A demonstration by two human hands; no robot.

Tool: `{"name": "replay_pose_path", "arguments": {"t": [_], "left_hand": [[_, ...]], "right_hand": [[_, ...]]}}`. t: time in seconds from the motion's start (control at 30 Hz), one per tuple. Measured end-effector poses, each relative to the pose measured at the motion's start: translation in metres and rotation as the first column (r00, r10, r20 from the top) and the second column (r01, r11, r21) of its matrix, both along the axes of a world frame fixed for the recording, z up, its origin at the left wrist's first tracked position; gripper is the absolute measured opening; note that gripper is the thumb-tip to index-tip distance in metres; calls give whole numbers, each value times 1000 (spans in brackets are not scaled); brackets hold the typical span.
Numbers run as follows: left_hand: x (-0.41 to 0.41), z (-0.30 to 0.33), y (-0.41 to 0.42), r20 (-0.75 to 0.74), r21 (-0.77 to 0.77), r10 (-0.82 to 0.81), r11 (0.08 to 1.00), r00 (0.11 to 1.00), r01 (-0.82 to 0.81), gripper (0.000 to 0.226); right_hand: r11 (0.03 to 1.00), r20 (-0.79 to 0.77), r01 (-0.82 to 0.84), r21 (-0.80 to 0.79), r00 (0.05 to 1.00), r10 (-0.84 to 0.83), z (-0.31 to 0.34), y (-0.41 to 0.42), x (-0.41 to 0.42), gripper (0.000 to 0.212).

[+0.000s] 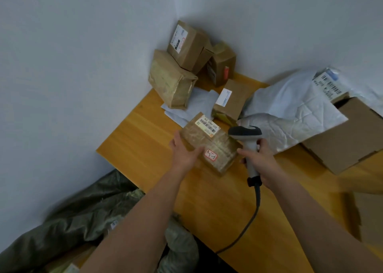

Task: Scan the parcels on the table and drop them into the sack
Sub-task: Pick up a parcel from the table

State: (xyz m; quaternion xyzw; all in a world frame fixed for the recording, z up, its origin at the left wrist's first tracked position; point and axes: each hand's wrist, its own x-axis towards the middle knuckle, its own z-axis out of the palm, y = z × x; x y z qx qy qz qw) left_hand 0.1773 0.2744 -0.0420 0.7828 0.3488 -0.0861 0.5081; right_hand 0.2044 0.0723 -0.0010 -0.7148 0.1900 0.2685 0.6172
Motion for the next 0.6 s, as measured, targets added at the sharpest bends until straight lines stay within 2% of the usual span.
{"name": "replay_pose_path", "arguments": {"t": [0.03, 0.1, 0.17, 0.2, 0.3, 0.4, 0.47, 0.6], "left_hand": [[3, 0, 6, -16, -56, 11, 998, 1000, -12, 107], [7, 2, 8, -91, -125, 155, 978, 984, -166, 115], [5, 9, 2, -158, 64, 270, 963, 950, -263, 122], [1, 9, 0, -195, 173, 265, 957, 944, -233, 129], [-23, 6, -9, -378, 314, 48, 946, 925, 79, 152], [-42, -3, -20, -485, 396, -76, 869, 871, 296, 153], [-46, -1, -20, -456, 412, -144, 840, 878, 352, 148], [-61, 7, 3, -269, 446, -404, 752, 875, 484, 141]], "right_hand": [[999, -7, -27, -20, 1000, 27, -2, -2, 0, 44], [997, -33, -69, -39, 997, 68, -6, -5, -2, 44], [997, -34, -55, -50, 998, 53, -9, -5, -5, 45], [998, -23, -35, -57, 999, 34, -9, -4, -5, 45], [999, 1, 20, -41, 1000, -20, -12, 3, -2, 43], [998, 20, 24, -55, 1000, -23, -13, 11, 2, 33], [996, 46, 58, -65, 997, -55, -12, 17, 2, 27], [993, 101, 109, -43, 989, -104, -5, 23, -1, 41]]}}
